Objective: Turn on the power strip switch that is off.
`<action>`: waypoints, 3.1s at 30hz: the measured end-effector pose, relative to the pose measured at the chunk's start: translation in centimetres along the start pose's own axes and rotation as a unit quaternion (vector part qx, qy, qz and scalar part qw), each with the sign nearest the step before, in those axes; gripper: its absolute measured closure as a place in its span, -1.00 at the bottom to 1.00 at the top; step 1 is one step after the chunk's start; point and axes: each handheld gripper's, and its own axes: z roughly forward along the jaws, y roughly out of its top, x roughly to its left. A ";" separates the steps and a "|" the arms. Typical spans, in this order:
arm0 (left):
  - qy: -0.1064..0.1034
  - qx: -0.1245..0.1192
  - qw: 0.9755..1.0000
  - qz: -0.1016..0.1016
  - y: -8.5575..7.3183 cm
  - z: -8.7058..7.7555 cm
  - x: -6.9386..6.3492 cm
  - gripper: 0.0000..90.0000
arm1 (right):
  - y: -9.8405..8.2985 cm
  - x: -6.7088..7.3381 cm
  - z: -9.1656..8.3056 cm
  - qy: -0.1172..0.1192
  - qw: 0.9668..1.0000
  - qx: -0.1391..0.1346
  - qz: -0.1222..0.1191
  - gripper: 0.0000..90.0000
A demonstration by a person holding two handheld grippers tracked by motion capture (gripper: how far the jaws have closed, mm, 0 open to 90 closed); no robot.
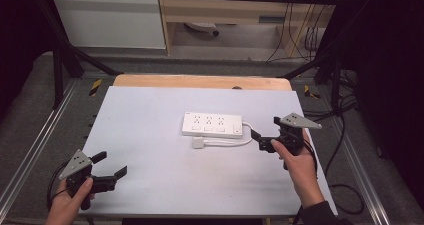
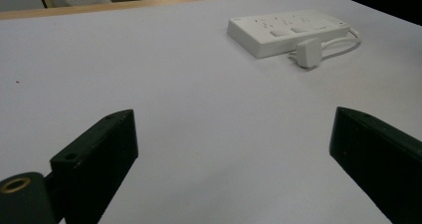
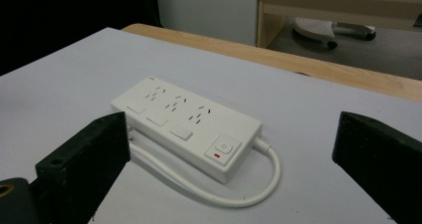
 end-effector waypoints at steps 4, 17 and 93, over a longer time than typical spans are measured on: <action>0.000 0.000 1.000 0.000 0.0 0.0 0.0 -0.89 | 0.2 -0.1 0.3 0.002 1.000 -0.001 0.004 -0.95; 0.000 0.000 1.000 0.000 0.0 0.0 0.0 -0.89 | 0.9 -0.1 1.6 -0.001 1.000 -0.003 0.010 -0.95; -0.004 0.003 1.000 0.005 0.0 0.1 0.1 -0.89 | -2.8 3.4 13.8 0.022 0.996 0.080 -0.021 1.00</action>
